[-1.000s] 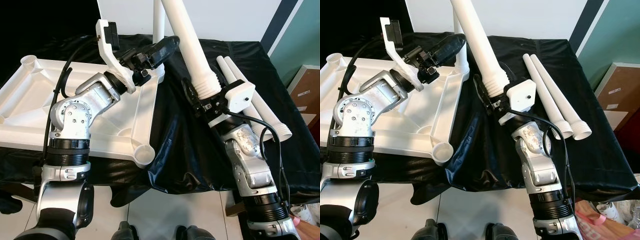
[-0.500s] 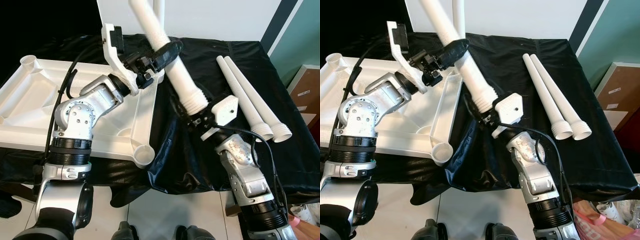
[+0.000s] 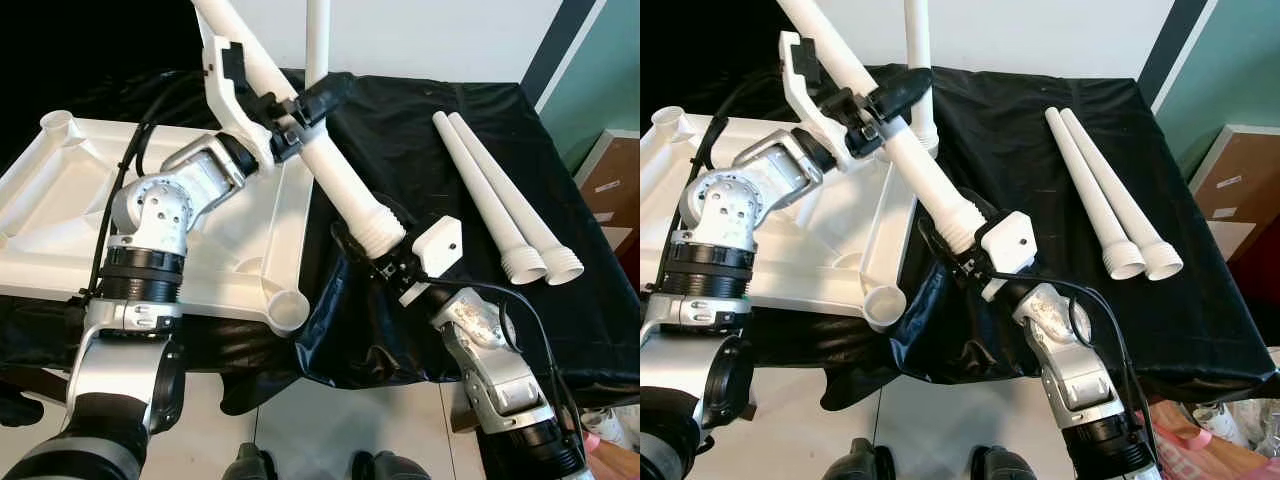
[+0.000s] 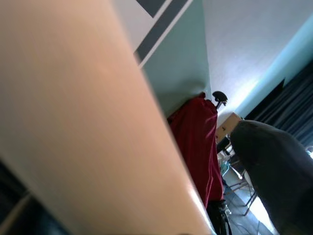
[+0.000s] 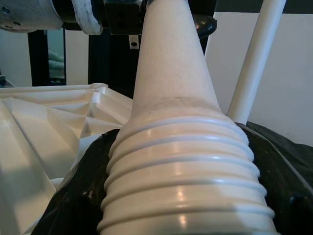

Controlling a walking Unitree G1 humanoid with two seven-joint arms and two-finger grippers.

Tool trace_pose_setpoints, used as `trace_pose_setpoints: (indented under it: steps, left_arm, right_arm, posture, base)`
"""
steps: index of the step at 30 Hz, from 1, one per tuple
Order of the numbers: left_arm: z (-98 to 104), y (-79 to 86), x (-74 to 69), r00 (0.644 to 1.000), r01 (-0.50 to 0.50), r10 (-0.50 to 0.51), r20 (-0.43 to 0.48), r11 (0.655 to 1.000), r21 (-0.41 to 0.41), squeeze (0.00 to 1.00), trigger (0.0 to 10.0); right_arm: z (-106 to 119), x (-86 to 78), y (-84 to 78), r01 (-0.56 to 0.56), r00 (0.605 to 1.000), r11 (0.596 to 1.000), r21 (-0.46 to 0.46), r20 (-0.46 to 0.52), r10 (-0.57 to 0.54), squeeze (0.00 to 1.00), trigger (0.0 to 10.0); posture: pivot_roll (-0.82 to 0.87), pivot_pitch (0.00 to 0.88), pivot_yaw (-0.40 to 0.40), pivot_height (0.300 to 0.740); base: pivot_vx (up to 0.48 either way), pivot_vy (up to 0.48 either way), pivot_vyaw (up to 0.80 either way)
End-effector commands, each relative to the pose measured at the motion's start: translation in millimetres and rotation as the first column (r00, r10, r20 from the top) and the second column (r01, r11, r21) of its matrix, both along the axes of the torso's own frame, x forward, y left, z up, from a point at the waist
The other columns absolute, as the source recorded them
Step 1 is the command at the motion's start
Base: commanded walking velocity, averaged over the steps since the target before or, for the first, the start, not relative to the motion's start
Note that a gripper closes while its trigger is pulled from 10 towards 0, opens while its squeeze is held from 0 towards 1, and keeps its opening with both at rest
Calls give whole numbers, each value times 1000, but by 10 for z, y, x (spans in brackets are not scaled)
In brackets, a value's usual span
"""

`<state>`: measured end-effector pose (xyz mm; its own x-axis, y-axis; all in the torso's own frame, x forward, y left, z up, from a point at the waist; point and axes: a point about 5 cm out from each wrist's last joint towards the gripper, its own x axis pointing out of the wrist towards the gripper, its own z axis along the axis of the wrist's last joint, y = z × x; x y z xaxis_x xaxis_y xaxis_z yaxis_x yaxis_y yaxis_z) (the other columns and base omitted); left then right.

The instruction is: Building children table

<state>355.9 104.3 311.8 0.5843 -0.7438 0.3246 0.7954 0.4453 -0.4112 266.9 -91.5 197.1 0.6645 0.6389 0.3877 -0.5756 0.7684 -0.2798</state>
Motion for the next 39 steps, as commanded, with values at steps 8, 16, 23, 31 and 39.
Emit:
trace_pose_setpoints:
  steps: [8, 16, 23, 31, 39]
  left_arm:
    - [155, -14, -133, 941, 282, -259, 218, 956, -81, 0, 0]
    - [116, -4, -72, 958, 244, -223, 182, 965, -97, 0, 0]
    - [113, 24, -18, 971, 197, -181, 155, 975, -98, 0, 1294]
    - [100, -3, 0, 978, 139, -133, 163, 990, -30, 0, 10000]
    - [151, 13, 31, 980, 46, -48, 195, 999, 15, 0, 10000]
  right_arm:
    - [-57, -8, 7, -17, 1000, 999, -28, -25, 16, 0, 10000]
    - [-51, 24, -12, 2, 999, 1000, -13, -42, -3, 0, 10000]
    - [-65, 44, -39, 22, 997, 1000, 12, -74, -21, 0, 10000]
    - [-75, 53, -111, 49, 994, 998, 43, -96, -45, 1000, 10000]
    - [-116, 45, -179, 75, 991, 997, 30, -117, -71, 1000, 10000]
  posture:
    - [-42, 112, -21, 740]
    - [-38, 120, -27, 740]
    - [-37, 123, -28, 740]
    - [-40, 125, -29, 740]
    - [-47, 125, -31, 740]
  base:
    - [0, 0, 0]
    - [0, 0, 0]
    - [0, 0, 0]
    - [0, 0, 0]
    - [0, 0, 0]
